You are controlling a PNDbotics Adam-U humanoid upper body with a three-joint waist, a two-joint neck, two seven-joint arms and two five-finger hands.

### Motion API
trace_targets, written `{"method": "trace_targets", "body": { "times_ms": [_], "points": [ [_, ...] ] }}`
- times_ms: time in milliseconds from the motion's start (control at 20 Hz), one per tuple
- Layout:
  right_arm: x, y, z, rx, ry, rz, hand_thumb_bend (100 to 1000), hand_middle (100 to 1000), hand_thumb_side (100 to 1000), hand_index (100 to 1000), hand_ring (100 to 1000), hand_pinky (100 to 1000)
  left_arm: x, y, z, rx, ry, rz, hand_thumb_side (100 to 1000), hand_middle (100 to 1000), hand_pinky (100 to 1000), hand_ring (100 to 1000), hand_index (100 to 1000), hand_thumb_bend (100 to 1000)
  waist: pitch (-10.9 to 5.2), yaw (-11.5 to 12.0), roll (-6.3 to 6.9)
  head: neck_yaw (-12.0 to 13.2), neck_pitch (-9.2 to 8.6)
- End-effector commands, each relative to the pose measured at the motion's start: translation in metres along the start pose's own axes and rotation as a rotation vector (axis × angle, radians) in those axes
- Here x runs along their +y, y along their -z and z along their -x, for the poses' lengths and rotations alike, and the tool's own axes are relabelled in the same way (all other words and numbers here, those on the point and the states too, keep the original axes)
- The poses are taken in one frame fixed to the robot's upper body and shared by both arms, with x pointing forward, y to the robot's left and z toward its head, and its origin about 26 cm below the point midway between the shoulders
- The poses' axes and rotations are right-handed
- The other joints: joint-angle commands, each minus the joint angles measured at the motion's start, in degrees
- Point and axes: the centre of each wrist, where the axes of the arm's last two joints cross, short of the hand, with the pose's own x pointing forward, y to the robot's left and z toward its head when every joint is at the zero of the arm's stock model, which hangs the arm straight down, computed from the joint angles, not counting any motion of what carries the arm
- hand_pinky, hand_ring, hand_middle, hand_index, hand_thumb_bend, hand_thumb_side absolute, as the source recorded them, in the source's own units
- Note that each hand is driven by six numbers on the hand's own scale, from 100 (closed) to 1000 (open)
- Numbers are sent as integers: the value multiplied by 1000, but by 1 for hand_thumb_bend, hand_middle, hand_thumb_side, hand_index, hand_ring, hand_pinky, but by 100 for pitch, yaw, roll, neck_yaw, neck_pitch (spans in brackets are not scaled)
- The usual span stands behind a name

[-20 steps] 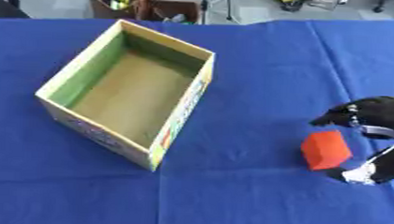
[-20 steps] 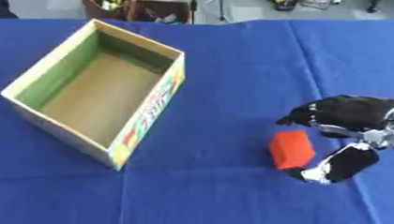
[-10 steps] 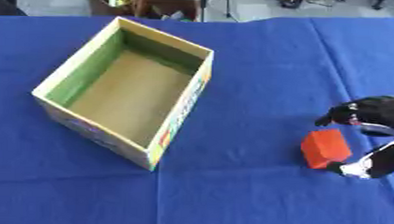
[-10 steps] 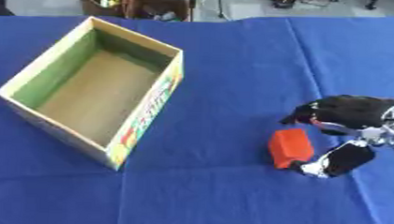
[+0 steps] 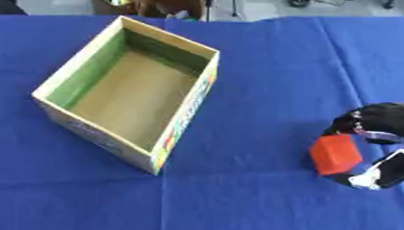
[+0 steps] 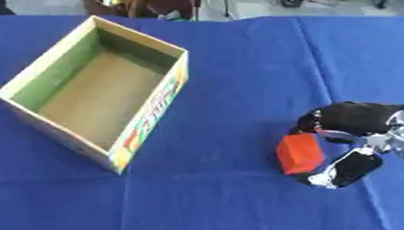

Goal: Pick up objects on the table and place them in the box.

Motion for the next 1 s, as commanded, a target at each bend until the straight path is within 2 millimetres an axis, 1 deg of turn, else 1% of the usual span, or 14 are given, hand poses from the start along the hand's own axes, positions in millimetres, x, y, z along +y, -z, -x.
{"method": "trace_targets", "body": {
  "times_ms": [50,150,200,250,300,400,450,550,650,800,1000],
  "points": [
    [-5,-3,7,50,-20,36,192,565,607,715,780,776,2,3,-6,-28,2,5,842,662,323,604,759,100,-93,5,-20,-11,-72],
    [-3,-2,8,73,-12,79,100,521,550,670,756,761,1,3,-6,-28,1,6,843,662,323,604,759,100,-89,6,-22,-13,-70],
    [-2,-1,9,82,-10,97,100,521,550,670,756,761,1,3,-6,-28,1,6,843,662,323,604,759,100,-88,8,-23,-14,-69],
    [-2,-1,9,88,-9,114,100,481,516,623,729,746,1,3,-6,-28,1,6,843,662,324,605,759,100,-87,8,-25,-15,-67],
    [-1,0,9,94,-6,133,100,461,479,595,708,735,1,3,-6,-28,1,6,843,662,324,605,759,100,-85,9,-28,-16,-65],
    [1,1,10,103,0,157,100,450,430,575,691,725,1,3,-6,-28,1,7,844,663,324,605,759,100,-80,10,-33,-13,-61],
    [2,1,10,105,2,165,100,417,386,534,657,705,1,3,-6,-28,1,7,846,663,324,605,759,100,-79,11,-35,-9,-55],
    [3,1,9,107,8,185,100,389,342,501,630,685,1,3,-6,-28,2,6,843,663,325,605,759,100,-76,11,-38,-3,-47],
    [1,1,9,111,17,218,100,349,357,449,603,667,1,3,-6,-28,2,5,844,663,325,605,759,100,-74,10,-42,4,-44],
    [-8,-3,6,114,41,303,100,322,368,420,587,661,2,4,-6,-29,2,5,843,663,325,605,759,100,-77,7,-49,31,-48],
    [-33,-12,1,107,60,443,100,308,367,409,576,663,2,4,-6,-30,2,5,843,663,326,605,759,100,-94,21,-64,138,-59]
  ]
}}
